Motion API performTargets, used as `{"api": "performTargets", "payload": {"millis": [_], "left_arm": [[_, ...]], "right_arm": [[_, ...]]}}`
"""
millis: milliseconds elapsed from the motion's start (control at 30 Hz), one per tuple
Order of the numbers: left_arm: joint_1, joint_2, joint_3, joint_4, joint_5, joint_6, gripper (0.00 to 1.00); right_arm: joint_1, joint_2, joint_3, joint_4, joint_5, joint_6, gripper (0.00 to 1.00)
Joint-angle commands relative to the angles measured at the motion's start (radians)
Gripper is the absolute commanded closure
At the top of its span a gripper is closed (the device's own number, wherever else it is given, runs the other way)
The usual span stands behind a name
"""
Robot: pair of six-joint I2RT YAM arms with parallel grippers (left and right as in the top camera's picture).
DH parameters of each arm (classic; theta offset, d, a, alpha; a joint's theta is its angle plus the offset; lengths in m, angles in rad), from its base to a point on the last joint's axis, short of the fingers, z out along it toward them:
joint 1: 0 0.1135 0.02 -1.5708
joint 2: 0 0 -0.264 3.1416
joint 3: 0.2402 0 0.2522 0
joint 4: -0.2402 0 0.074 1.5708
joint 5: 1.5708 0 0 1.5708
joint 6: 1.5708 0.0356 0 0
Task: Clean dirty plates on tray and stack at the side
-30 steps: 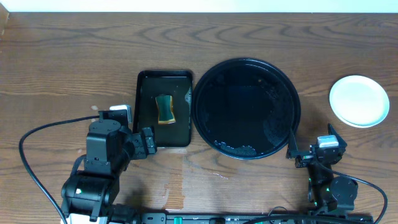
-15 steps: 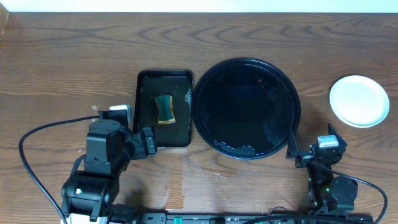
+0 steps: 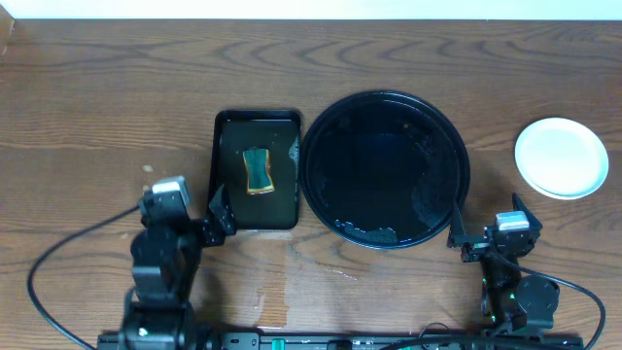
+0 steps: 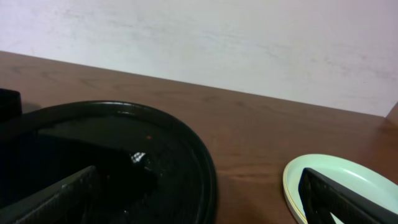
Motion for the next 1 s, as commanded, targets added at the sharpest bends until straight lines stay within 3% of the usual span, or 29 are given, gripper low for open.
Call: {"api": "performTargets", "payload": {"millis": [0,167,300,400,567,967], "left_arm": [[0.007,-0.106,-0.126,0.093,-0.004,0.014,0.07],[0.007,-0.269,-0.286,0.253,-0.013,0.014,0.07],[0.01,-0.338,-0.283,0.254,-0.021,0.109,0.07],[0.01,-0.373,-0.283,0.245,-0.02,0.183,0.07],[0.01,-0.393,-0.283,0.088,-0.02,0.173,0.06],[0.01,-0.389,-0.283,0.095,-0.02,0.174,0.07]], "right_arm": [[0.011,-0.005,-0.001,-0.003,0.0,-0.01,0.01],[0.011,-0.005,-0.001,-0.003,0.0,-0.01,0.01],[0.011,-0.005,-0.001,-0.003,0.0,-0.01,0.01],[0.011,-0.005,-0.001,-0.003,0.0,-0.01,0.01],[0.011,-0.005,-0.001,-0.003,0.0,-0.01,0.01],[0.011,-0.005,-0.001,-0.003,0.0,-0.01,0.01]]}}
